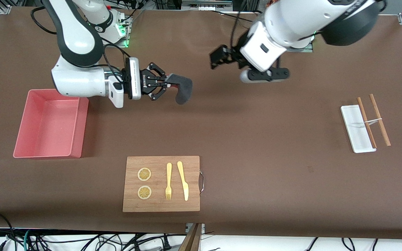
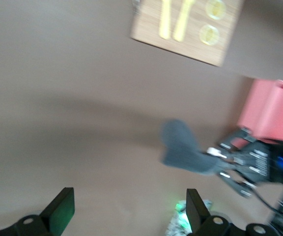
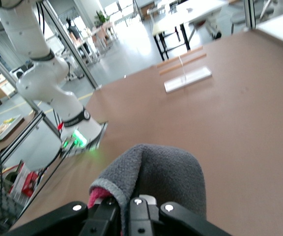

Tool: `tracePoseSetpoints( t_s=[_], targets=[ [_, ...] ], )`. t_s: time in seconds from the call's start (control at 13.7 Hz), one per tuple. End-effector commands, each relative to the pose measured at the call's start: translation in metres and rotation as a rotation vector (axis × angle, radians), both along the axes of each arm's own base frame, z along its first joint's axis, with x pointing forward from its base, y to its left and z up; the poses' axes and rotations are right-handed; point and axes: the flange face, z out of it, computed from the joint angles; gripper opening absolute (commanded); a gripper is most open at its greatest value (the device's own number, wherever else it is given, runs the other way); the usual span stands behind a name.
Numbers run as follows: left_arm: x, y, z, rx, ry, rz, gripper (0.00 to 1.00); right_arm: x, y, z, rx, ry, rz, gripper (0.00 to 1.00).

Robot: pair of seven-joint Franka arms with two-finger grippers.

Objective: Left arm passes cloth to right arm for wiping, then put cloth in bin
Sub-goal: 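Grasp the cloth with the right gripper while the left gripper releases, then carry the cloth with the right gripper while the left gripper withdraws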

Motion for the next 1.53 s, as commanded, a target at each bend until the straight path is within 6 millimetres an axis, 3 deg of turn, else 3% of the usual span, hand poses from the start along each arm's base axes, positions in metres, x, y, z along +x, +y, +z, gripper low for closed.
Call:
tracePoseSetpoints(
  t_s=[0.0, 0.15, 0.22, 0.36, 0.51, 0.66, 0.8, 1.09, 1.46],
  targets=[
    [0.013, 0.049, 0.000, 0.123, -0.044, -0.087, 1.00, -0.003, -0.026, 0.009, -0.118, 0.046, 0.005, 0.00],
    [0.022, 0.089, 0.001, 0.160, -0.101, -0.204, 1.00, -0.002, -0.048, 0.013, -0.231, 0.096, -0.012, 0.00],
    [0.027, 0.120, -0.007, 0.179, -0.110, -0.267, 1.00, -0.001, -0.060, 0.010, -0.290, 0.139, -0.032, 0.00],
    [0.020, 0.170, -0.014, 0.210, -0.137, -0.385, 1.00, 0.004, -0.088, 0.004, -0.396, 0.223, -0.100, 0.00],
    [0.009, 0.221, -0.013, 0.265, -0.177, -0.372, 1.00, 0.007, -0.107, 0.005, -0.505, 0.273, -0.165, 0.00],
    [0.004, 0.252, -0.022, 0.291, -0.198, -0.313, 1.00, 0.006, -0.116, 0.015, -0.603, 0.315, -0.246, 0.00],
    [-0.007, 0.257, -0.024, 0.297, -0.177, -0.302, 1.00, 0.011, -0.126, 0.027, -0.728, 0.307, -0.306, 0.00],
    [-0.004, 0.260, -0.022, 0.295, -0.172, -0.304, 1.00, 0.016, -0.135, 0.048, -0.918, 0.419, -0.509, 0.00],
    [-0.004, 0.259, -0.018, 0.284, -0.177, -0.306, 1.00, 0.018, -0.148, 0.053, -1.124, 0.474, -0.716, 0.00]
  ],
)
